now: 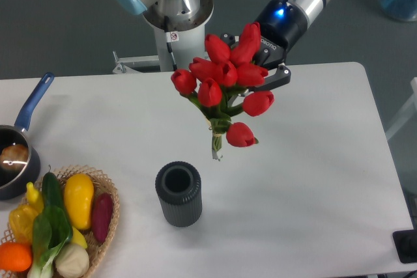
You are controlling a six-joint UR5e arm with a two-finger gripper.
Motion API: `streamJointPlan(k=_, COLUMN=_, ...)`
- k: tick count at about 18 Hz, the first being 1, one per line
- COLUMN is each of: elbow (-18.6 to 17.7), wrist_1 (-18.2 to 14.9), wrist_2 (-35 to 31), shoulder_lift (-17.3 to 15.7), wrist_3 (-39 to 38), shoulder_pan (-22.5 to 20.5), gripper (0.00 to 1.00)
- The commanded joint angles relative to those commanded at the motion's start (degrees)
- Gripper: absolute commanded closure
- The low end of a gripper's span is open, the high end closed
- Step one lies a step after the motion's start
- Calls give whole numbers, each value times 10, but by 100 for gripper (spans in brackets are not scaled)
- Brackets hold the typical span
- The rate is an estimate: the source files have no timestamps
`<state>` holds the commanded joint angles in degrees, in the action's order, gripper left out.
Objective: Insert the flowers into the vase
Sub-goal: 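Lift the red tulip bunch with the gripper and carry it toward the grey vase, then lower the tulip stems into the opening of the grey vase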
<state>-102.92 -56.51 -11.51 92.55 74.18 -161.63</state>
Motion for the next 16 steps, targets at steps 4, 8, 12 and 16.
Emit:
streamJointPlan(k=4, elbow=-1, wrist_1=2, wrist_2=5, shoulder_lift=-4, wrist_3=-1, shoulder_pan=10, gripper=100)
streamJointPlan(k=8, elbow=1, wrist_1=2, wrist_2=5, shoulder_lift=-3, wrist_3=-1, shoulder_pan=18, gripper=100)
streamJointPlan(k=12, elbow=4, wrist_1=2, wrist_2=6, shoulder_lift=1, wrist_3=-1, shoulder_pan=25, gripper=100)
streamJointPlan(k=16, elbow=11, wrist_1=2, wrist_2=6, shoulder_lift=6, wrist_3=-1, shoulder_pan=30, gripper=100)
